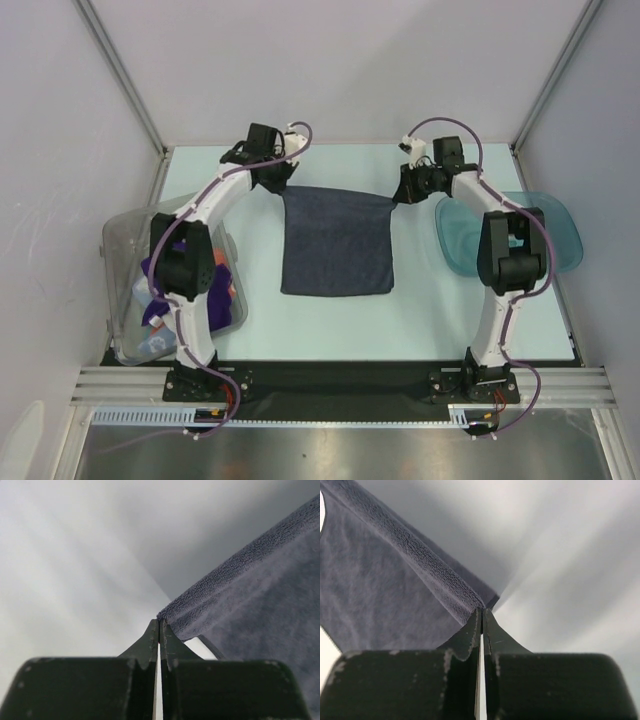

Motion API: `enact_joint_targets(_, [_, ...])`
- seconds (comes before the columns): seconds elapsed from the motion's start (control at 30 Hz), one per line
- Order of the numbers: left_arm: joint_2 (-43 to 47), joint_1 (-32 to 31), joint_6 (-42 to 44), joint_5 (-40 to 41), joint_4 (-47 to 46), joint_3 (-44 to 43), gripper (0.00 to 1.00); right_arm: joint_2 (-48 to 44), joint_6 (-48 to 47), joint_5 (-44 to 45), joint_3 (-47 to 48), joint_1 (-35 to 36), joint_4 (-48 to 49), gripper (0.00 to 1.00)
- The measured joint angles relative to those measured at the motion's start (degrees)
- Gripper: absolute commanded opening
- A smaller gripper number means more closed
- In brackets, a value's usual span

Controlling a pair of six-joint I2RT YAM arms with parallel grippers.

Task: Fold and stack the towels
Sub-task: Fold the towel

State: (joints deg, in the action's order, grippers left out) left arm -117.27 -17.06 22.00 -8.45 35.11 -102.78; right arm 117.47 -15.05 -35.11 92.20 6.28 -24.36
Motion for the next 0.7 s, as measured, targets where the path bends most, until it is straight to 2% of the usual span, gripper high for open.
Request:
enact_joint_targets(0.4, [18.8,-2.4,-4.0,0.3,-3.8,20.9,0.00,-23.5,5.3,9.8,-20.2,4.8,3.7,0.00])
enact_joint_targets(0.7, [27.6,-6.8,-8.3,2.7,-4.6,33.1,0.00,-33.9,12.6,15.4,-32.3,8.0,3.7,0.00])
